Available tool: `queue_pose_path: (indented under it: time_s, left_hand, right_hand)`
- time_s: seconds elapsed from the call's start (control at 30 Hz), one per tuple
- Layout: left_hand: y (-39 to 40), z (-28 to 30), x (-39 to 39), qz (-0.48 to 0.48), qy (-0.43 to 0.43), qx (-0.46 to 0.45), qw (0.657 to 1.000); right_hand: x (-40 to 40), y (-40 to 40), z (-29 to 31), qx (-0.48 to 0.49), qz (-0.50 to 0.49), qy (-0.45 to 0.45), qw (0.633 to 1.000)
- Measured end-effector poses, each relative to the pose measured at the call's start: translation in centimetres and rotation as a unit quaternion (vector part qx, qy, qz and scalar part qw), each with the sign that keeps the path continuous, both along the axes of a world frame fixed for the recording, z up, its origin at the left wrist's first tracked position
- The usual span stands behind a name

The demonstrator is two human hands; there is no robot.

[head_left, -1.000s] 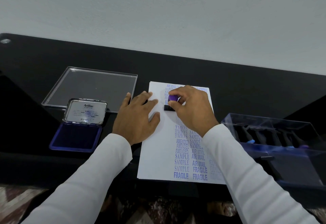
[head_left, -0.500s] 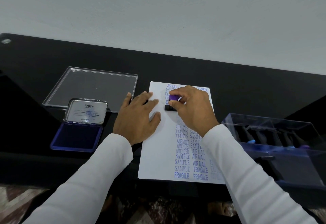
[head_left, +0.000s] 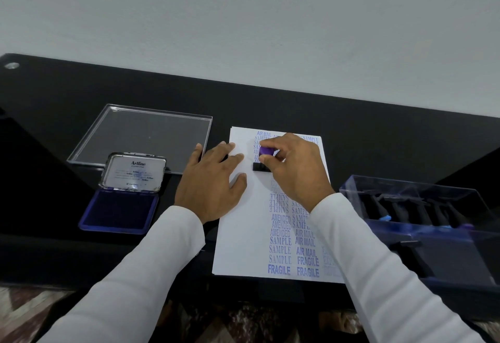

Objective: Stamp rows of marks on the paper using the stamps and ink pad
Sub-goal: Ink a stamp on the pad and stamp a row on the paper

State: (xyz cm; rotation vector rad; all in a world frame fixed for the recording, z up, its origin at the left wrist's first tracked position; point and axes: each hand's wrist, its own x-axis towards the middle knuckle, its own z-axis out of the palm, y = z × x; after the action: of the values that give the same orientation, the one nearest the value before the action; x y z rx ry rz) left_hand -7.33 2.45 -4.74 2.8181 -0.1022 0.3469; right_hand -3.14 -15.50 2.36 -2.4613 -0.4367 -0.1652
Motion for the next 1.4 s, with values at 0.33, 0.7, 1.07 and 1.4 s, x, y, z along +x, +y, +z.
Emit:
queue_pose_path:
  time_s: [0.33, 0.7, 1.07, 1.4]
  left_hand:
    - [0.0, 0.2, -0.1, 0.000, 0.003, -0.002, 1.000]
    - [-0.1, 0.4, -0.2, 0.000, 0.010, -0.010, 1.000]
    - [-0.1, 0.4, -0.2, -0.001, 0.006, -0.016, 1.000]
    - [-0.1, 0.5, -0.2, 0.000, 0.013, -0.013, 1.000]
  right_hand:
    - [-0.1, -0.3, 0.3, 0.060, -0.045, -0.014, 0.997]
    - [-0.3, -1.3, -1.3, 0.294, -0.231, 0.023, 0.927]
    - [-0.1, -1.5, -1.4, 0.307, -0.241, 0.025, 0.920]
    - [0.0, -1.7, -1.6, 0.301, -0.243, 0.025, 0.922]
